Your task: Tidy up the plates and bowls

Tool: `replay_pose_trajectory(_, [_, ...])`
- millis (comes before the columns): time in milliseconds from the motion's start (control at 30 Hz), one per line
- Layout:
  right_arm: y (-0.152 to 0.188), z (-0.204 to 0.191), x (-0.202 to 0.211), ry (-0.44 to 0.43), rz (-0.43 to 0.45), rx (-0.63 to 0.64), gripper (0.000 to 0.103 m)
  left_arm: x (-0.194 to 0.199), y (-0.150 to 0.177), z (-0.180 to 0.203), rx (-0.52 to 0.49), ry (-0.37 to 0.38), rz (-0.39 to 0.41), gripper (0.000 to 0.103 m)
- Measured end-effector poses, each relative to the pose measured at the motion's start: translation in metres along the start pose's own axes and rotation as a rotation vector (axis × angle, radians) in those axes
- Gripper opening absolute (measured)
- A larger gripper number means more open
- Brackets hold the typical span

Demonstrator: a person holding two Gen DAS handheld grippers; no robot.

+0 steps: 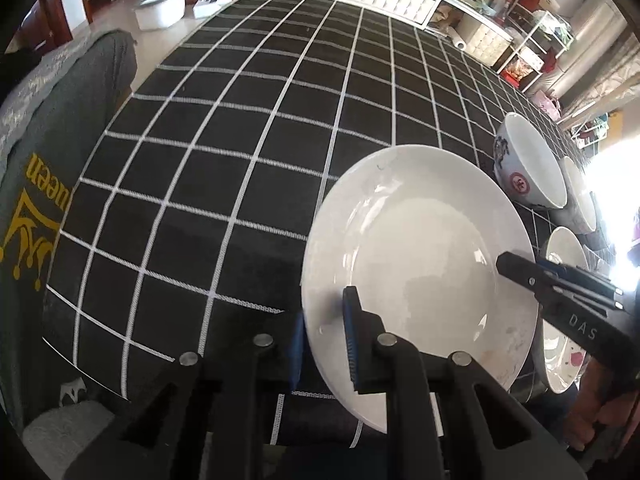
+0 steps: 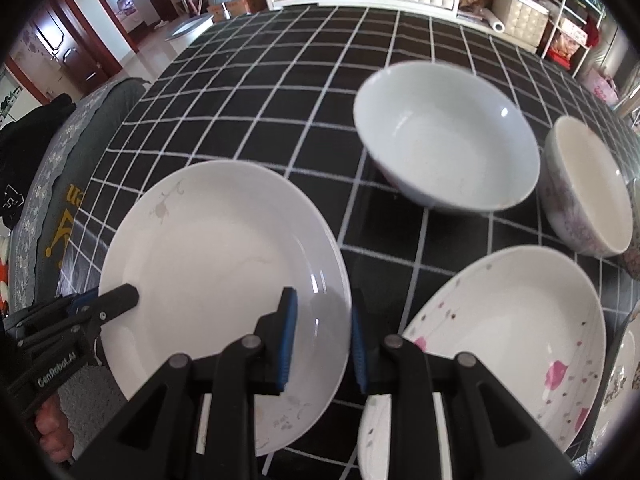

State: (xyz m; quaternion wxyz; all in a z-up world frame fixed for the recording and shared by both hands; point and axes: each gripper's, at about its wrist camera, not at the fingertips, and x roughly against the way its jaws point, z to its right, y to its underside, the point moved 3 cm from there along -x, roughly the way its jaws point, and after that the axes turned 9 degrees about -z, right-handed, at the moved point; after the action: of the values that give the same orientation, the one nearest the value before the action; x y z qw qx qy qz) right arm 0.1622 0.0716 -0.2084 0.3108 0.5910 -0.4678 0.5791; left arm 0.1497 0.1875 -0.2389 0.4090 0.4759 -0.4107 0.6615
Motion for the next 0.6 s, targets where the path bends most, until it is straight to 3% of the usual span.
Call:
replay_pose_trajectory(233, [0.003, -0.004, -0.003, 0.009, -0.014, 0.034, 0.029, -0.003, 0.001, -0.003, -0.031, -0.016, 0.005, 0.016])
replay_pose_trajectory(400, [0.015, 0.012, 0.024, -0.017, 0.025, 0.005, 0.029, 0.022, 0.008, -0.004, -0.005, -0.122, 0.042, 0.016])
replay_pose_trajectory(600, [0.037, 0.036, 0.068, -0.075, 0.094, -0.036, 0.029, 0.067, 0.023, 0.019, -0.024, -0.051, 0.096, 0.016])
